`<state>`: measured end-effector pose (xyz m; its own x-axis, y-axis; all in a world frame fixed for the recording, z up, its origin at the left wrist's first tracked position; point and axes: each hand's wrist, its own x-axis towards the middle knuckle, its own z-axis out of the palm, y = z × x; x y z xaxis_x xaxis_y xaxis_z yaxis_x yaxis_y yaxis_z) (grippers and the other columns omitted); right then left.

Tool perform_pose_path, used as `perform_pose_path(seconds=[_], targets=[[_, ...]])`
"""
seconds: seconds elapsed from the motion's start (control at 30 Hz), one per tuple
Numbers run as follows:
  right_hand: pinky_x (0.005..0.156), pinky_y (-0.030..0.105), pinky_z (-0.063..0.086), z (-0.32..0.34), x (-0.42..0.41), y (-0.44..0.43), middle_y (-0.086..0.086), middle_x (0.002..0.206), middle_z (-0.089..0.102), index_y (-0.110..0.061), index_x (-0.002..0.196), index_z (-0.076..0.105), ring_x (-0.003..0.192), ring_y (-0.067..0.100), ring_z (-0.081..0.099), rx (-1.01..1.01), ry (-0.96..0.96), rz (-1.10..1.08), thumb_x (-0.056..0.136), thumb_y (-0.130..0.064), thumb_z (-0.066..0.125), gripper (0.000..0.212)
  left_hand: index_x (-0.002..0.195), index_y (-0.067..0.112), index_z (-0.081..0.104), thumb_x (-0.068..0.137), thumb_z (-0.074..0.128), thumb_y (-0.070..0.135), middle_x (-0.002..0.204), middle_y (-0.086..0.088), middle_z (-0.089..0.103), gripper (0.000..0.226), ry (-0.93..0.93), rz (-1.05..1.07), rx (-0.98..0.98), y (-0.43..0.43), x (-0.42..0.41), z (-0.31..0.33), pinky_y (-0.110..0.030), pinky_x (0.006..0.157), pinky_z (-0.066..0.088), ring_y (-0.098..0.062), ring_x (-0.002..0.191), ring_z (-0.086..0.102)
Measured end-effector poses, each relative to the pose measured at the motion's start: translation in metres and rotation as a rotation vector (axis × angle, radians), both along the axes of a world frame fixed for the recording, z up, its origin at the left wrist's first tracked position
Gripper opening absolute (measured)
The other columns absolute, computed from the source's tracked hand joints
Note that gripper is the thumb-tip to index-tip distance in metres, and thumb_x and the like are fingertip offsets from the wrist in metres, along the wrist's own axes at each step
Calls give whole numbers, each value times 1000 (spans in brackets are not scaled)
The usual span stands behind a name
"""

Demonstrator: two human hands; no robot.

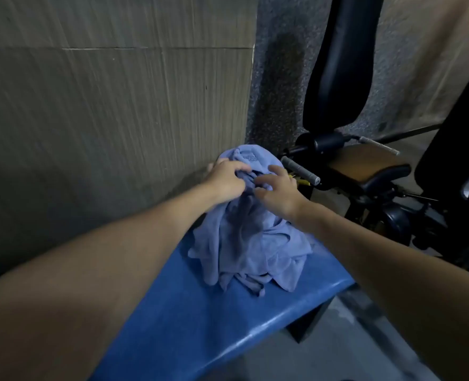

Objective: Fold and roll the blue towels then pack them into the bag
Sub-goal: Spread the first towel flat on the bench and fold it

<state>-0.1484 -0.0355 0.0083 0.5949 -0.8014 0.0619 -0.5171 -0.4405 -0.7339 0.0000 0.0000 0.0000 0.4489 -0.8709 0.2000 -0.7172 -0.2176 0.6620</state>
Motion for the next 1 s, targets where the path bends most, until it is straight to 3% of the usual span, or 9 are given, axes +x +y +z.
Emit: perform_pose_path(seconds=[0.17,0.23,0.27,0.33,0.47,0.53,0.73,0.87,1.0], targets=[[112,35,16,6,3,-9,-2,160,12,-20,132,56,141,32,9,-90,191,45,99,-22,44,35,130,19,61,86,50,5,146,-1,44,48,119,-41,85,-5,-3,6,-14,108,31,-25,136,38],[112,36,16,8,4,-11,0,160,12,-16,128,58,141,35,9,-105,217,55,99,-21,44,33,114,25,68,73,49,14,132,-4,57,47,127,-41,66,-3,-2,6,-34,106,43,-29,124,52],[111,36,16,8,4,-11,1,160,13,-14,125,59,140,36,11,-114,224,58,99,-20,45,31,109,24,70,70,48,13,127,-5,60,46,137,-43,12,-1,-2,7,-39,99,48,-28,117,56],[108,36,18,11,3,-10,2,157,18,-11,124,59,137,37,15,-132,217,61,98,-18,47,30,123,12,65,80,46,-1,133,-4,54,49,213,-41,-114,4,-4,18,-24,90,48,-21,116,55],[106,40,23,17,3,-4,-4,159,13,-21,117,59,139,35,12,-173,124,51,93,-18,52,25,130,-1,57,86,38,-17,129,-3,51,50,312,-53,-406,29,-15,57,-25,102,43,-17,113,56],[104,39,24,22,5,4,-2,157,20,-23,124,56,139,35,15,-211,43,43,91,-18,49,34,130,-3,55,85,37,-22,124,-2,51,52,373,-50,-490,50,-17,75,-20,96,44,-8,99,58],[95,41,43,43,12,67,18,122,54,10,112,56,112,28,51,-220,-305,87,91,4,42,25,128,-1,57,85,40,-20,131,-4,56,50,498,48,-678,136,-6,88,-16,83,48,-1,95,59],[83,23,47,48,26,121,0,95,57,-8,120,60,86,11,56,-125,-433,108,95,-9,53,27,121,10,63,82,61,-3,128,-5,62,41,478,166,-725,196,6,79,-29,98,50,-8,112,61],[63,12,43,47,40,166,-12,74,53,-7,105,66,61,-3,50,-130,-506,147,83,-3,65,22,114,17,62,73,75,16,119,-5,67,43,421,260,-726,258,9,75,-37,101,50,-13,112,63]])
